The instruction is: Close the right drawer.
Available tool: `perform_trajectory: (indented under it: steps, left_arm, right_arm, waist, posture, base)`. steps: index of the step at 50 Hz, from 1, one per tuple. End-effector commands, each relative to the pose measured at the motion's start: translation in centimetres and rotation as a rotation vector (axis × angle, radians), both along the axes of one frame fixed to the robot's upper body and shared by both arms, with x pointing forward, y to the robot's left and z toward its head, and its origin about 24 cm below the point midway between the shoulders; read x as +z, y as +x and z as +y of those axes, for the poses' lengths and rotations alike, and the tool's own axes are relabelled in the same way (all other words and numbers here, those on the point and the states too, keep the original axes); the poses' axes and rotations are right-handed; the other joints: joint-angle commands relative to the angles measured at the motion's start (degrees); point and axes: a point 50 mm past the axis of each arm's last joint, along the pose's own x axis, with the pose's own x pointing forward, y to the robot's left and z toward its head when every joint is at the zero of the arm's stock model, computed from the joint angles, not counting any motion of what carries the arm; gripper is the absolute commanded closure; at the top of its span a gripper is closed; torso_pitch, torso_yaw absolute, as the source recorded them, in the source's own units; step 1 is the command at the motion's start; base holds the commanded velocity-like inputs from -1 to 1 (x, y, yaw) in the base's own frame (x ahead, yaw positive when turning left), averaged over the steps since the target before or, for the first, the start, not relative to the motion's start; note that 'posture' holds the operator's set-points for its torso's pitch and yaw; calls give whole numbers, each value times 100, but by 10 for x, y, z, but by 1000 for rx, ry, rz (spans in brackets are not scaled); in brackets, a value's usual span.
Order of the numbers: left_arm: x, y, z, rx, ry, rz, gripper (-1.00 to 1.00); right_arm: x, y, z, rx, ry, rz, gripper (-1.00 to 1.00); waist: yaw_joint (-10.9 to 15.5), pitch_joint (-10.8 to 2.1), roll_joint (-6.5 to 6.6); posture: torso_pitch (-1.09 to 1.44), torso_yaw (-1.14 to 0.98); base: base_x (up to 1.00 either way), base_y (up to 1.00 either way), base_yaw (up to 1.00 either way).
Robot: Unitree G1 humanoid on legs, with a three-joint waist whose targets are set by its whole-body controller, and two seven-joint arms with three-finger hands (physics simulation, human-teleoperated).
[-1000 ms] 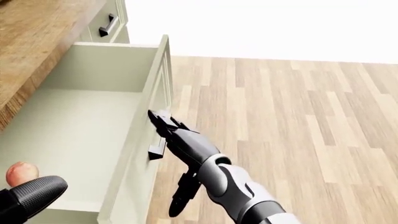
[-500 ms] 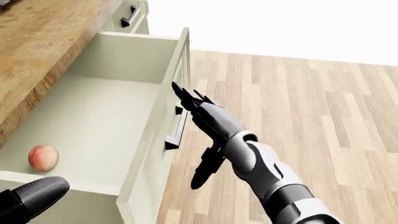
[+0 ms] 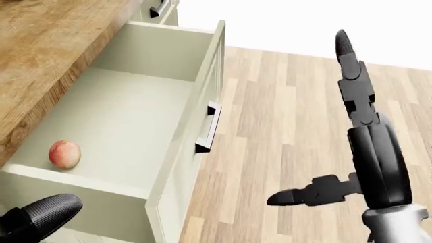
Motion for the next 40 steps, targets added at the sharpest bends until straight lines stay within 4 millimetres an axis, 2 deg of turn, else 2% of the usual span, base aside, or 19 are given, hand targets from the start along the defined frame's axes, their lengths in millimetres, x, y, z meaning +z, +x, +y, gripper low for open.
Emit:
perform_trajectory:
  steps: [1, 7, 16, 19, 21, 29, 40]
  left_arm:
    - [4, -5, -2, -4, 8, -42, -100]
    - [4, -5, -2, -5, 8, -42, -100]
    - [4, -5, -2, -8, 4, -39, -100]
    - [4, -5, -2, -10, 3, -37, -100]
    - [4, -5, -2, -12, 3, -35, -100]
    - [3, -4, -2, -14, 0, -29, -100]
    - [1, -2, -4, -46, -19, -4, -100]
  right_arm:
    - [8, -10, -2, -7, 25, -58, -100]
    - [14, -34, -4, -36, 61, -147, -100]
    - [14, -48, -14, -125, 136, -273, -100]
    - [16, -51, -25, -186, 203, -308, -100]
    - [19, -56, -40, -316, 229, -367, -100]
    - [8, -57, -63, -488, 341, -354, -100]
    - [7, -57, -63, -473, 347, -344, -100]
  waist:
    - [4, -49, 18]
    - [-40, -58, 66]
    - [-56, -78, 88]
    - [-55, -90, 86]
    - [-47, -92, 82]
    - [-33, -77, 56]
    - [-35, -50, 59]
  posture:
    - [0, 0]
    - [0, 0]
    - [0, 0]
    - [0, 0]
    - [0, 0]
    - [0, 0]
    - [0, 0]
  base:
    - [0, 0, 0]
    - [0, 0, 0]
    - [0, 0, 0]
    - [0, 0, 0]
    - [0, 0, 0]
    - [0, 0, 0]
    - [0, 0, 0]
